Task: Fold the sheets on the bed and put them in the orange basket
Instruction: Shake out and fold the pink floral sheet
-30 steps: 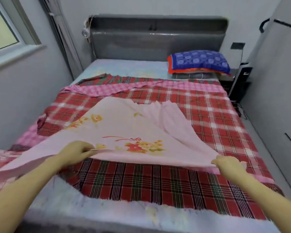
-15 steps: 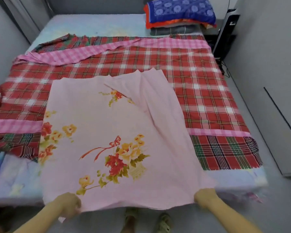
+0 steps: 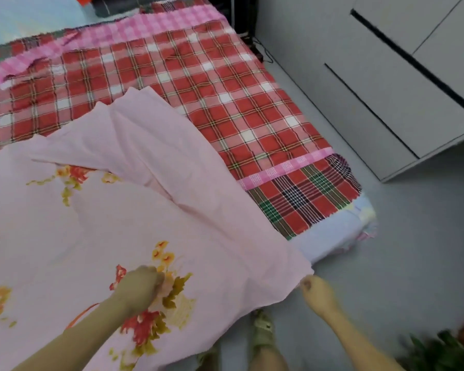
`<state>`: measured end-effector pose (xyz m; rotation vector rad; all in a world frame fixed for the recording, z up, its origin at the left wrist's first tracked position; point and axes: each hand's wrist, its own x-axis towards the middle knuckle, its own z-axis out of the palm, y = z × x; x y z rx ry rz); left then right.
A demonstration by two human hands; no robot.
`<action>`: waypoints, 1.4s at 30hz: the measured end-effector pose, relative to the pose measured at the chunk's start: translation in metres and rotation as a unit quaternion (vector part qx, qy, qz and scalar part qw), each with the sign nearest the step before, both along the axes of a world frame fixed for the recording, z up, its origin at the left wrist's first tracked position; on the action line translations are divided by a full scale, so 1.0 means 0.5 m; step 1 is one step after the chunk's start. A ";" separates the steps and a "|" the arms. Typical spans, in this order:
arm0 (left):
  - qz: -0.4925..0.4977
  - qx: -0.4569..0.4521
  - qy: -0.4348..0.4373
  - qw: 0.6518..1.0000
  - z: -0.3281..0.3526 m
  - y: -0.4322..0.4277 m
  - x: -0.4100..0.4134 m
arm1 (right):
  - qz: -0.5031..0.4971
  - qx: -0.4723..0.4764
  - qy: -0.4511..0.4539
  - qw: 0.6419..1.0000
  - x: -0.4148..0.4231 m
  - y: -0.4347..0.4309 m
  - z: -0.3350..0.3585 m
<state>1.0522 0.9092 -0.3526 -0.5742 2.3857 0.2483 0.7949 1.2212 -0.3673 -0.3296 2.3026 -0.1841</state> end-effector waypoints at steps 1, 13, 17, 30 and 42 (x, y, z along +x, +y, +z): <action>-0.004 0.006 0.029 1.000 -0.015 0.006 -0.039 | -0.038 -0.018 -0.005 0.999 -0.009 -0.007 -0.015; 0.013 0.030 0.361 0.932 -0.203 0.057 -0.536 | -0.052 -0.130 0.091 0.986 -0.171 -0.191 -0.216; -0.097 0.072 0.321 0.939 -0.249 0.059 -0.631 | 0.136 -0.217 0.227 0.940 -0.142 -0.172 -0.219; -0.344 0.157 0.149 0.914 -0.204 -0.008 -0.633 | 0.098 -0.230 -0.063 0.966 -0.155 -0.159 -0.208; -0.344 0.006 0.163 0.925 -0.259 0.084 -0.733 | 0.034 -0.034 0.171 0.984 -0.231 0.031 -0.241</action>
